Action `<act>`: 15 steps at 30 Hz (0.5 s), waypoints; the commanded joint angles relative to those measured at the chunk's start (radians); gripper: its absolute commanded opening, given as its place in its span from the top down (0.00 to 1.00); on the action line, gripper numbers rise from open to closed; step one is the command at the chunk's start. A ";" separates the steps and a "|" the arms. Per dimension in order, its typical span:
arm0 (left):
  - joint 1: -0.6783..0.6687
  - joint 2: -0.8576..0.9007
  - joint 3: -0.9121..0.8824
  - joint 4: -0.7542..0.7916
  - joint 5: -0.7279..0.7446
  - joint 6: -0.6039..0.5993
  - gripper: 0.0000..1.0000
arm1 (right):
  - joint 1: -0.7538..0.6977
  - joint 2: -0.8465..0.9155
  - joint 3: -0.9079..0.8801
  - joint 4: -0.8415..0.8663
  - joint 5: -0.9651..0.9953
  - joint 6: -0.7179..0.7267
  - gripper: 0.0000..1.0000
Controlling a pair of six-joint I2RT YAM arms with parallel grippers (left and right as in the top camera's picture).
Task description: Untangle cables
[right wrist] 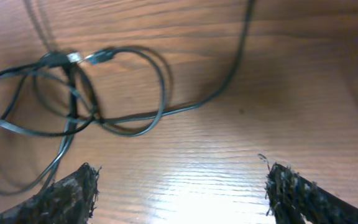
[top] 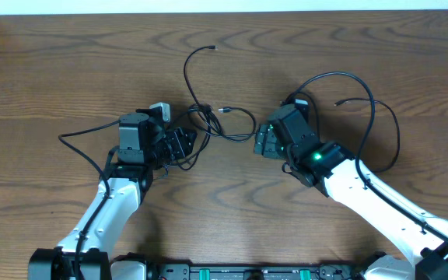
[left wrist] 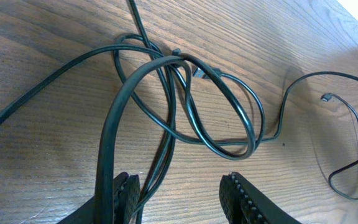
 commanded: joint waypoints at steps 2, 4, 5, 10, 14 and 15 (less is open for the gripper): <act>0.003 -0.002 0.009 0.006 0.022 -0.002 0.53 | 0.001 0.005 0.003 0.063 -0.224 -0.264 0.11; 0.003 -0.002 0.009 0.028 0.022 -0.002 0.54 | 0.012 0.007 0.003 0.101 -0.317 -0.397 0.10; 0.003 -0.002 0.009 0.039 0.022 -0.002 0.55 | 0.018 0.009 0.003 0.114 -0.338 -0.436 0.09; 0.003 -0.002 0.009 0.123 -0.045 -0.014 0.65 | 0.068 0.058 0.003 0.185 -0.348 -0.568 0.07; 0.003 -0.002 0.009 0.155 -0.134 -0.076 0.65 | 0.113 0.132 0.003 0.259 -0.356 -0.577 0.09; 0.003 -0.002 0.009 0.157 -0.142 -0.090 0.65 | 0.122 0.149 0.003 0.281 -0.365 -0.577 0.10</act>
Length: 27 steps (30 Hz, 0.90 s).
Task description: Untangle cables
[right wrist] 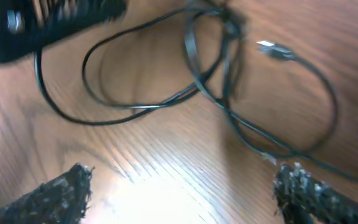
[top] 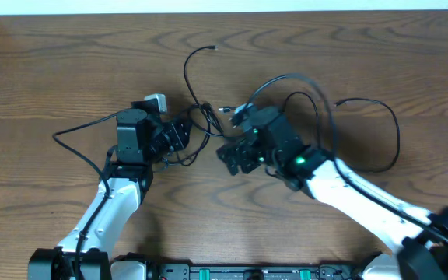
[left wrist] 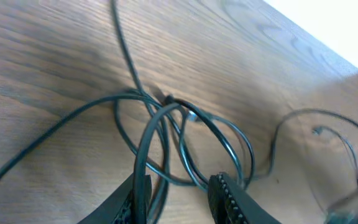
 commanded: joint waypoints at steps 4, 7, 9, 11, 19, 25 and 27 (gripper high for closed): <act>0.003 -0.002 0.009 0.010 -0.087 -0.085 0.65 | 0.089 0.140 0.003 0.174 -0.106 -0.067 0.16; 0.004 -0.002 0.009 0.010 -0.103 -0.085 0.65 | 0.129 0.189 0.003 0.264 -0.109 -0.067 0.18; 0.004 -0.002 0.009 0.010 -0.119 -0.084 0.65 | 0.150 0.211 0.003 0.307 -0.109 -0.067 0.18; 0.004 -0.002 0.009 0.010 -0.121 -0.085 0.65 | 0.171 0.233 0.003 0.353 -0.105 -0.067 0.20; 0.004 -0.002 0.009 0.010 -0.120 -0.160 0.65 | 0.213 0.325 0.003 0.480 -0.015 -0.067 0.31; 0.004 -0.002 0.009 0.009 -0.120 -0.159 0.65 | 0.219 0.408 0.003 0.601 -0.015 -0.067 0.40; 0.004 -0.002 0.009 0.008 -0.120 -0.159 0.65 | 0.219 0.425 0.003 0.631 -0.015 -0.067 0.41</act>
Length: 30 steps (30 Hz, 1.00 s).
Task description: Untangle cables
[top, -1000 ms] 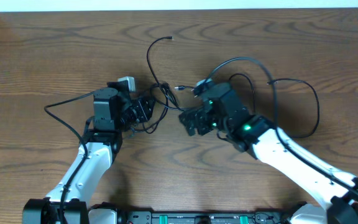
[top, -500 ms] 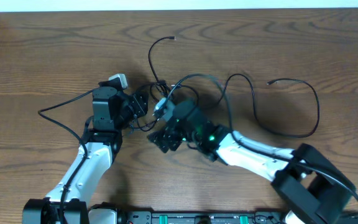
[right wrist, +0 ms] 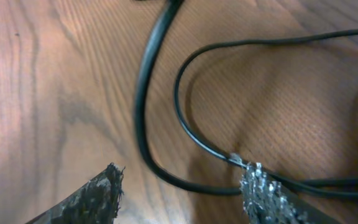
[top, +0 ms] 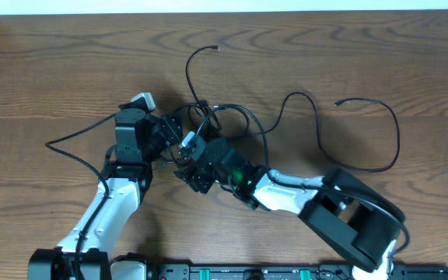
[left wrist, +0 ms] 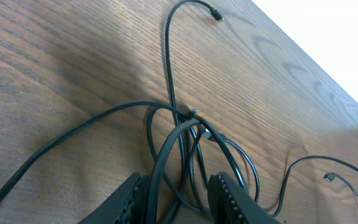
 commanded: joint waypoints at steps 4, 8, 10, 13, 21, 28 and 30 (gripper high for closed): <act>-0.001 -0.002 0.009 -0.002 0.001 -0.009 0.65 | 0.008 0.030 0.003 0.037 0.014 -0.011 0.56; -0.001 -0.002 0.009 -0.002 0.001 -0.009 0.65 | 0.008 0.030 0.003 0.040 0.014 -0.011 0.82; -0.001 -0.002 0.009 -0.002 0.001 -0.009 0.65 | 0.008 0.030 0.003 0.040 0.014 -0.011 0.99; -0.001 -0.002 0.009 -0.002 0.001 -0.009 0.65 | 0.008 0.030 0.003 0.040 0.014 -0.011 0.99; -0.001 -0.002 0.009 -0.002 0.001 -0.008 0.57 | 0.006 0.022 0.003 0.046 0.014 -0.011 0.99; 0.015 -0.002 0.009 -0.002 0.001 -0.009 0.57 | 0.006 -0.038 0.003 0.048 0.014 -0.011 0.99; 0.033 -0.002 0.009 -0.002 0.005 -0.043 0.58 | 0.006 -0.060 0.003 0.048 0.014 -0.011 0.99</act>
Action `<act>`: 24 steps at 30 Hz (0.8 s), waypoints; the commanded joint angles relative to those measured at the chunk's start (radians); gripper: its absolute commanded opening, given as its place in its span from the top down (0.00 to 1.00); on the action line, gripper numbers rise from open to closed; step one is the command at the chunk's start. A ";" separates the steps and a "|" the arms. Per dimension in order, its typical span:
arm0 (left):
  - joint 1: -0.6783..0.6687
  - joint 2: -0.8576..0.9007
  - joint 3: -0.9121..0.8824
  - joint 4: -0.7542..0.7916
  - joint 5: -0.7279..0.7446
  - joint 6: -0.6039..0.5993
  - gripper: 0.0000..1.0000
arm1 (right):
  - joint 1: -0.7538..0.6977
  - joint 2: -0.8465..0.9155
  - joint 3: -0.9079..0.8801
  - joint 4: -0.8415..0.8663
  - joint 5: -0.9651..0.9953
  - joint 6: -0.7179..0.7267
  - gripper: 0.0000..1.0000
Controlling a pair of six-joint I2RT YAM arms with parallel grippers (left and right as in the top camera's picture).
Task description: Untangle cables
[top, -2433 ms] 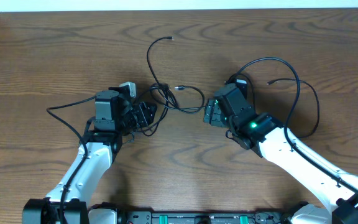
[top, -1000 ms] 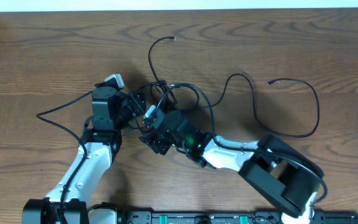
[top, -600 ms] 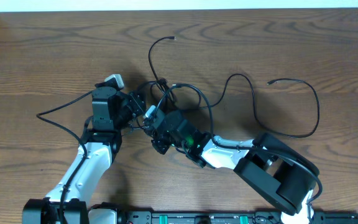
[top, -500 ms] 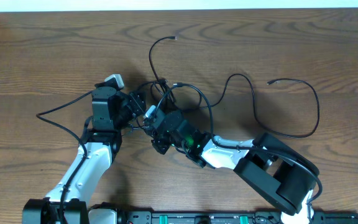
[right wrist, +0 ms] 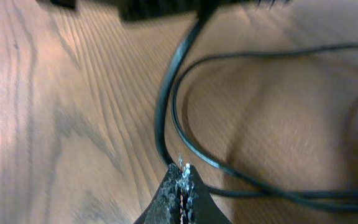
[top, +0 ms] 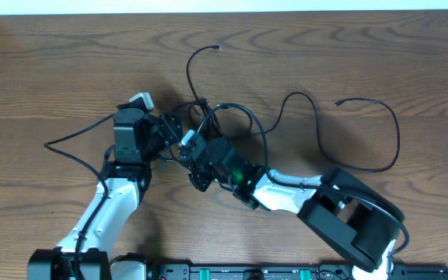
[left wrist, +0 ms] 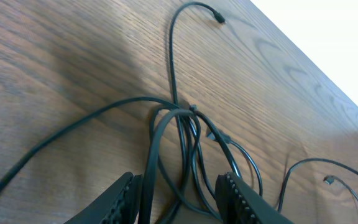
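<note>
A knot of black cables [top: 212, 124] lies mid-table, also seen as crossing loops of the tangle [left wrist: 182, 134]. One plug end [top: 220, 48] points away; another plug end [top: 337, 102] lies right. My left gripper [top: 171, 128] sits at the knot's left side. In its wrist view the left gripper [left wrist: 182, 199] is open, with a thick cable and thinner strands running between the jaws. My right gripper [top: 197, 177] is just in front of the knot. The right gripper [right wrist: 182, 177] is shut on the bend of the thick black cable [right wrist: 166, 106].
A long cable loop [top: 391, 144] trails over the right of the wooden table [top: 53, 62], and one strand [top: 61, 141] runs off left. A white strip [top: 224, 6] borders the far edge. The right arm [top: 348, 214] crosses the front right.
My right gripper's fingers stood apart either side of the thick cable's bend; now they are shut on it. The left gripper stands slightly wider and has hardly shifted.
At first my right gripper was open to the right of the knot, the left open at its left. Then the right was nearer the knot, then low in front of it beside the left gripper, open round a cable bend. Now it is pinching that bend.
</note>
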 commanded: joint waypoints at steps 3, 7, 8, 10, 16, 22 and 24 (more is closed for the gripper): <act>0.056 -0.002 0.009 -0.002 0.009 -0.174 0.65 | 0.007 -0.093 0.003 0.006 0.000 -0.007 0.99; 0.084 -0.002 0.009 -0.003 0.008 -0.187 0.66 | 0.007 -0.107 0.003 0.006 0.002 -0.008 0.99; 0.093 -0.002 0.009 -0.003 0.008 -0.187 0.66 | 0.006 -0.107 0.003 0.006 0.002 -0.008 0.99; 0.113 -0.002 0.009 -0.004 0.008 -0.173 0.65 | 0.006 -0.107 0.003 -0.003 0.002 -0.008 0.98; 0.168 -0.002 0.009 -0.089 0.008 -0.126 0.45 | -0.020 -0.107 0.003 -0.059 0.035 -0.007 0.76; 0.180 -0.002 0.009 -0.248 -0.026 -0.054 0.43 | -0.025 -0.107 0.003 -0.046 -0.073 -0.008 0.29; 0.180 -0.002 0.009 -0.291 -0.063 -0.054 0.43 | -0.018 -0.106 0.003 -0.046 -0.096 -0.007 0.27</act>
